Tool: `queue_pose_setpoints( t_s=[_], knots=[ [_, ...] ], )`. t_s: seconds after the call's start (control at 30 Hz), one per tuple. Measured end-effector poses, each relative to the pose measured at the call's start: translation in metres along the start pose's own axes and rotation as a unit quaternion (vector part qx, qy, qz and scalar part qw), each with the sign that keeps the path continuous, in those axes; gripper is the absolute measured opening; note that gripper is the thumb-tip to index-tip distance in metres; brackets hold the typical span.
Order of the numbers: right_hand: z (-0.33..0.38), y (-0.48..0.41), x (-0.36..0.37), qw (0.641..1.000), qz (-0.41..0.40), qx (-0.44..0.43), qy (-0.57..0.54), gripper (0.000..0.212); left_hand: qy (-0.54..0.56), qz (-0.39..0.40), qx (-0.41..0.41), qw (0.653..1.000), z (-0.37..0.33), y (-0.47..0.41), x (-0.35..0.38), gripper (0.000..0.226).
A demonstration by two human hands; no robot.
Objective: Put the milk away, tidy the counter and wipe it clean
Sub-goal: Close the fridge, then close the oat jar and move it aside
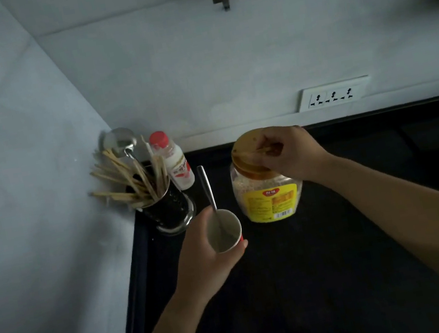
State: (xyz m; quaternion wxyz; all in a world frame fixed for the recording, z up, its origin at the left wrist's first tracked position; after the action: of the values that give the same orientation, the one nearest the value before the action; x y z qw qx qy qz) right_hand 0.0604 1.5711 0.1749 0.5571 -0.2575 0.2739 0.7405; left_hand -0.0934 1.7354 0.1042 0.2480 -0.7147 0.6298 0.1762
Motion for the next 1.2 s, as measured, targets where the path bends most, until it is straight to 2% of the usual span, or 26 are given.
queue_pose_setpoints(
  t_s=[0.2,0.47,0.7,0.87,0.93,1.07,1.2],
  knots=[
    [0.021,-0.036,0.017,0.998,0.003,-0.029,0.050,0.017,0.028,-0.017,0.018,0.999,0.018,-0.027,-0.010,0.069],
    [0.025,-0.064,-0.012,0.996,-0.067,-0.051,0.039,0.012,-0.002,-0.024,0.015,1.000,0.043,-0.057,-0.007,0.071],
    [-0.020,-0.062,-0.019,0.996,-0.079,-0.007,0.049,0.013,-0.028,-0.014,0.023,0.999,0.057,-0.099,0.018,0.072],
    [-0.028,-0.050,-0.017,0.994,-0.087,-0.054,0.048,0.012,-0.024,0.009,0.005,1.000,0.078,-0.113,0.033,0.072],
    [-0.032,-0.053,-0.012,0.991,-0.103,-0.064,0.050,0.015,-0.024,0.009,0.004,1.000,0.082,-0.121,0.034,0.072],
    [-0.043,-0.055,-0.002,0.992,-0.114,-0.042,0.027,0.040,-0.018,0.010,0.005,1.000,0.089,-0.143,0.034,0.063],
    [-0.045,-0.052,0.000,0.990,-0.128,-0.057,0.015,0.037,-0.030,-0.010,0.004,0.999,0.100,-0.154,0.038,0.051]
  ],
)
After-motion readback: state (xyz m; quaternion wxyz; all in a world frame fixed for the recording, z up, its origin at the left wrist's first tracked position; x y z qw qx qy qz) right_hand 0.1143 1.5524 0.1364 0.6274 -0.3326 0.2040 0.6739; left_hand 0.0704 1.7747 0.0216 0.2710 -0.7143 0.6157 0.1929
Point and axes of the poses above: each hand's wrist, its own y-axis away from the middle knuckle, its own x-axis out of the palm, z = x × y, the point moved 8 cm from there along -y, towards the middle knuckle, and after that the axes turned 15 degrees about x, right-handed, at the moved point
